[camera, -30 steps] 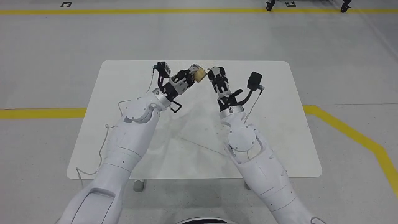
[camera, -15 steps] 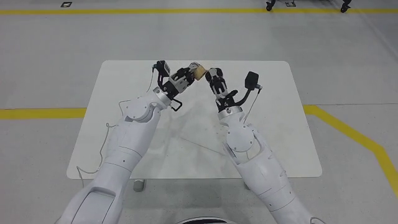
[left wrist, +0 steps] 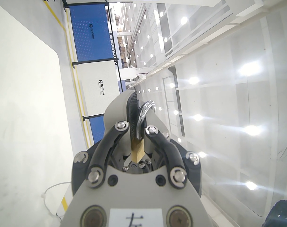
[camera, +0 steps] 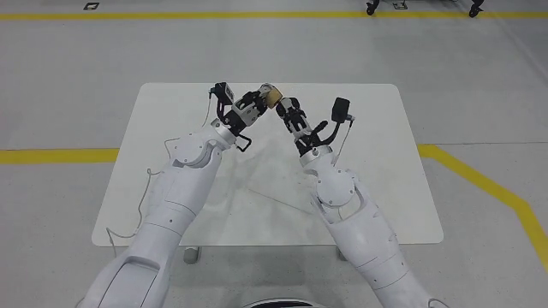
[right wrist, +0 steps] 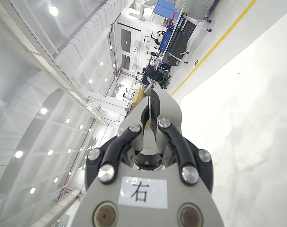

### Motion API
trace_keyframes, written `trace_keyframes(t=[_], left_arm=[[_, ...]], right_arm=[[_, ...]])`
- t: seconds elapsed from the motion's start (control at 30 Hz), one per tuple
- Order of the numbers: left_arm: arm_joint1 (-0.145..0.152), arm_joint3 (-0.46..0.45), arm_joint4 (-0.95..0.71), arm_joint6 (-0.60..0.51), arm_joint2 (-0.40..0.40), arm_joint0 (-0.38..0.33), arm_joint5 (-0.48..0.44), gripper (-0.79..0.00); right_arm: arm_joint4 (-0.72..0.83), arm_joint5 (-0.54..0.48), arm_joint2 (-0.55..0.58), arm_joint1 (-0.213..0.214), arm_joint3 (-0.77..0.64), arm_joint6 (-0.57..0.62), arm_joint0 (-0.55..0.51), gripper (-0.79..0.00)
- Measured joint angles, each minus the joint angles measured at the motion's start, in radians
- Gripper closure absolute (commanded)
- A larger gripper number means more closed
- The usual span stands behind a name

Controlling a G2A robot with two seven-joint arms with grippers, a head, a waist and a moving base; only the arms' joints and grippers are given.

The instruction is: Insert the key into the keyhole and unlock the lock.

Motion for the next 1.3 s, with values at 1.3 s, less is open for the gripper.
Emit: trace_keyframes(t=[1.3], left_arm=[[0.007, 0.133, -0.131, -0.209, 0.007, -0.079, 0.245, 0.0]], right_arm=[[-0.004, -0.053, 0.043, 0.002, -0.019, -0.028, -0.03, 0.0]])
